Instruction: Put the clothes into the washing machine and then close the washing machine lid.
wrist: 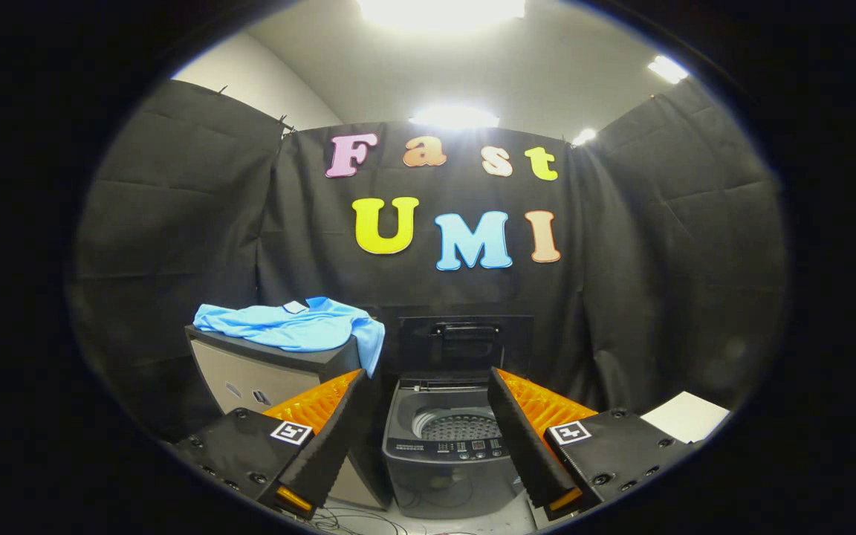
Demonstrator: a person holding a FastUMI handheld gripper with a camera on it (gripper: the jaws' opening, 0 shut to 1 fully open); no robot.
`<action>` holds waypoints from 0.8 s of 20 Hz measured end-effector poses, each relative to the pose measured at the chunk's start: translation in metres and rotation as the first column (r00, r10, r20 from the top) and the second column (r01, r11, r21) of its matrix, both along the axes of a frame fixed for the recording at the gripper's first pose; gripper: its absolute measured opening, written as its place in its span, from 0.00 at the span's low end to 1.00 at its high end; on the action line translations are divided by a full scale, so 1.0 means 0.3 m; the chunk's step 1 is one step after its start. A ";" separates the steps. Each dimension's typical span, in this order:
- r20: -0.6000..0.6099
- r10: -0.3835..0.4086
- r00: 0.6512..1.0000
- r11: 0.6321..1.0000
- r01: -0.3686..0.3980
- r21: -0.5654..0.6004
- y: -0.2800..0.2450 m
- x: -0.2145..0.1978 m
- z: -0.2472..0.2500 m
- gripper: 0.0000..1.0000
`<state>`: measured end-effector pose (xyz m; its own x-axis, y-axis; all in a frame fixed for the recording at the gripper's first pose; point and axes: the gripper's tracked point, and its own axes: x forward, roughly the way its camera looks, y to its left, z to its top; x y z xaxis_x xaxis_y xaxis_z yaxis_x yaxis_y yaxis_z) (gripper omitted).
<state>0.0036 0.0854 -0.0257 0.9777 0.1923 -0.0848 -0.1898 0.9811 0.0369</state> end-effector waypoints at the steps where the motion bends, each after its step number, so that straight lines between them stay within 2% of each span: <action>1: -0.008 0.009 1.000 1.000 -0.009 0.008 0.013 0.010 0.009 1.00; 7: 0.011 0.071 0.997 0.997 -0.071 0.019 0.110 0.079 0.103 1.00; 16: 0.008 0.202 0.979 0.979 -0.202 0.027 0.350 0.231 0.150 1.00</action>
<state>0.0729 0.1905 0.0191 0.9189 0.3879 -0.0714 -0.3841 0.9212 0.0615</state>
